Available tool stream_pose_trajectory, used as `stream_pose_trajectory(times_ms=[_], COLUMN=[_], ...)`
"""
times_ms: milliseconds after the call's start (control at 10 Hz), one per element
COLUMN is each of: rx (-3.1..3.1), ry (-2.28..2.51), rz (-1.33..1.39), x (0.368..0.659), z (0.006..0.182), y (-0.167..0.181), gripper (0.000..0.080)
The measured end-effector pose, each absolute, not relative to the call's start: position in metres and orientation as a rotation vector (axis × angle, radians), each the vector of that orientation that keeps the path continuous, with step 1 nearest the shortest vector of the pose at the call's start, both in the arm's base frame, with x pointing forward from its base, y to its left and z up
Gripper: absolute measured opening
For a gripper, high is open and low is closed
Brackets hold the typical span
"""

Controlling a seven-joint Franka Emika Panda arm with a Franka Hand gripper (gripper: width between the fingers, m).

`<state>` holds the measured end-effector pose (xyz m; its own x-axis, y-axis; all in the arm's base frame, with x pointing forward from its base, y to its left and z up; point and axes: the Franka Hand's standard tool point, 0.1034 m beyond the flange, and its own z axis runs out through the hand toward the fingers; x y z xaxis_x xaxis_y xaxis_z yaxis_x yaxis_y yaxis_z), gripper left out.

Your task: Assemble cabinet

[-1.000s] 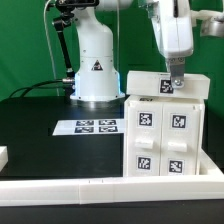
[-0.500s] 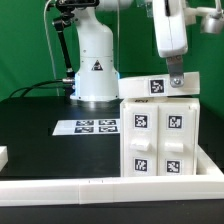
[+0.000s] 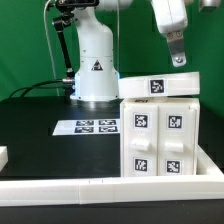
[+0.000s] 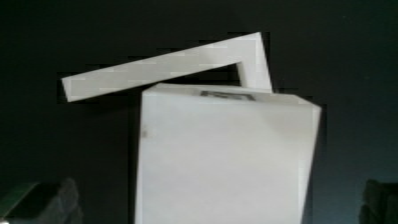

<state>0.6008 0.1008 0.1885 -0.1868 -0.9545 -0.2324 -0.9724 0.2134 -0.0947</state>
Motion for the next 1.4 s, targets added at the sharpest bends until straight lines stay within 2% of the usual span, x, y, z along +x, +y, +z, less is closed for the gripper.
stream_pose_trajectory(times_ms=[200,700,1200,1400], rx=[-2.015,-2.624,-2.842,-2.942], ry=[2.131,1.412,0.902,0.549], rz=[0.093,0.018,-0.024,-0.072], x=[0.601,0.604,0.605,0.604], z=[0.182,0.186,0.187,0.186], y=[0.105,0.111,0.109,0.108], gripper=[0.0797,0.0797,0.0797,0.0797])
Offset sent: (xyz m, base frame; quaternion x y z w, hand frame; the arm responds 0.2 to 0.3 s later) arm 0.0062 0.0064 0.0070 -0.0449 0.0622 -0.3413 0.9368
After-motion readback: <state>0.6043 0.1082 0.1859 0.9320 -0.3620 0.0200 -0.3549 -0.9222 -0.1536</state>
